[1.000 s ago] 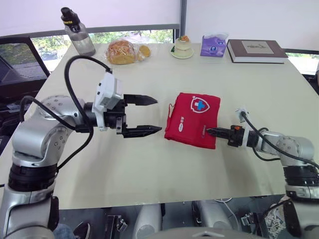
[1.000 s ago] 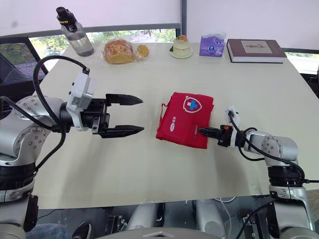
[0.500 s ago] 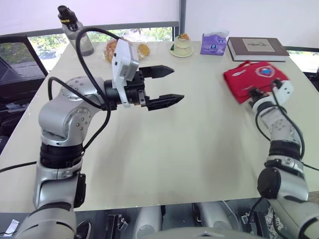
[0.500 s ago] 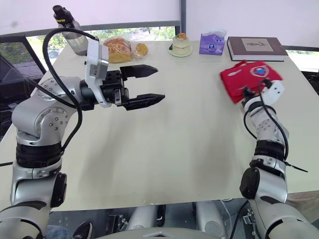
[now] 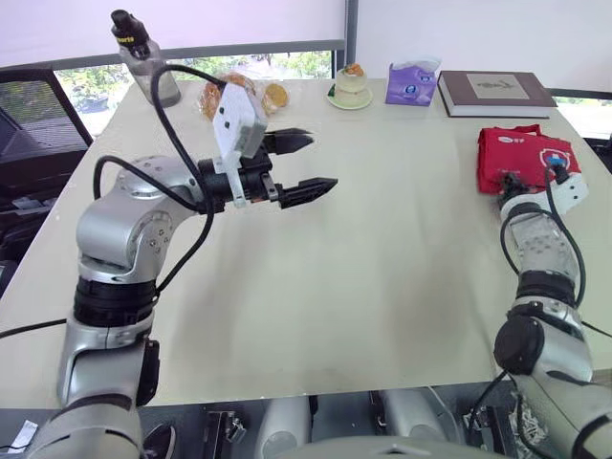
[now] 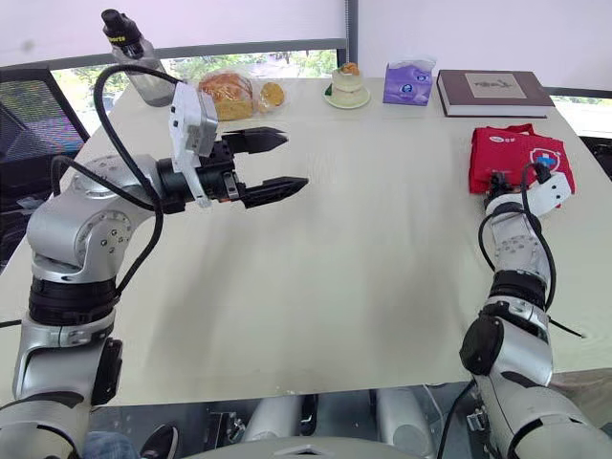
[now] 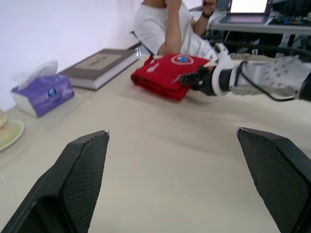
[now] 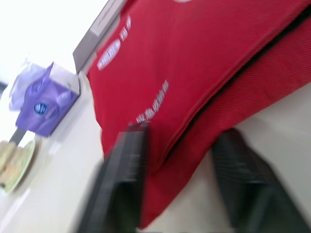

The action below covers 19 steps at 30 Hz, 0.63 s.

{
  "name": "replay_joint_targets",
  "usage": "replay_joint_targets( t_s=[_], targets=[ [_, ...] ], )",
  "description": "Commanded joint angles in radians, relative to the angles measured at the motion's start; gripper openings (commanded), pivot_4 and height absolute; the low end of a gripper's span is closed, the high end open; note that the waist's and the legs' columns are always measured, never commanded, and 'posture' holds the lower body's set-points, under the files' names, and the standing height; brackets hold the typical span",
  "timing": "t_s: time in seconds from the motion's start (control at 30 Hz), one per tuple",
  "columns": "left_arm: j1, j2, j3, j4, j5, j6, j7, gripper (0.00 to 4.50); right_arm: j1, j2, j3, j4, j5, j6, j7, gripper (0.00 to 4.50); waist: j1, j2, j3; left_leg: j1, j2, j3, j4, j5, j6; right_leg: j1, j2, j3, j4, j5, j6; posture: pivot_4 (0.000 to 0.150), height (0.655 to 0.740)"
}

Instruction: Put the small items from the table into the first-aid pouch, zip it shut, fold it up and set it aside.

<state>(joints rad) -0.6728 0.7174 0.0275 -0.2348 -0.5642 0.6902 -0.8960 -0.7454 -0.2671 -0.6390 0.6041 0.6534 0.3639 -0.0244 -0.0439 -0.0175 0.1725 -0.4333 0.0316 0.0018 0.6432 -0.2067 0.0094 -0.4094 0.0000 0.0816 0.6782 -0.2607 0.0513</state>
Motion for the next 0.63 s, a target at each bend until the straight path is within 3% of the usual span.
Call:
replay_joint_targets(
  t_s=[0.03, 0.1, 0.2, 0.3, 0.63],
  targets=[
    [0.112, 0.046, 0.0, -0.033, 0.067, -0.068, -0.011, 4.5, 0.256, -0.097, 0.191, -0.368, -0.027, 0.131, 0.234, 3.8, 0.004, 0.002, -0.001, 0.0, 0.0, 0.0, -0.001, 0.0, 0.0, 0.0, 0.0, 0.0, -0.001, 0.0, 0.0, 0.15, 0.74],
    [0.191, 0.052, 0.01, -0.035, 0.094, -0.098, 0.003, 4.5, 0.43, -0.168, 0.269, -0.519, -0.067, 0.108, 0.362, 4.43, 0.007, 0.003, -0.001, 0.0, 0.001, 0.0, -0.003, 0.0, 0.0, 0.0, -0.002, -0.001, -0.001, -0.003, 0.0, 0.15, 0.74],
    [0.316, 0.035, 0.052, -0.026, 0.124, -0.143, 0.048, 4.5, 0.625, -0.261, 0.303, -0.676, -0.074, 0.013, 0.582, 4.43, 0.002, 0.003, -0.001, -0.001, 0.001, 0.0, -0.004, 0.0, 0.0, -0.001, -0.002, 0.0, -0.001, -0.003, 0.0, 0.15, 0.74],
    [0.445, -0.013, 0.111, 0.023, 0.124, -0.219, 0.07, 4.5, 0.791, -0.373, 0.37, -0.699, -0.168, -0.181, 0.843, 4.43, -0.003, 0.004, -0.001, 0.003, 0.003, 0.001, -0.003, 0.0, 0.0, -0.001, -0.002, 0.004, -0.001, -0.003, 0.0, 0.15, 0.74],
    [0.744, -0.083, 0.203, 0.06, 0.158, -0.409, 0.09, 4.5, 0.903, -0.416, 0.239, -0.692, -0.096, -0.27, 0.994, 4.43, 0.007, 0.0, 0.0, 0.012, 0.008, 0.012, 0.0, 0.0, 0.0, 0.004, -0.003, 0.003, 0.0, -0.004, -0.004, 0.15, 0.74]
  ],
)
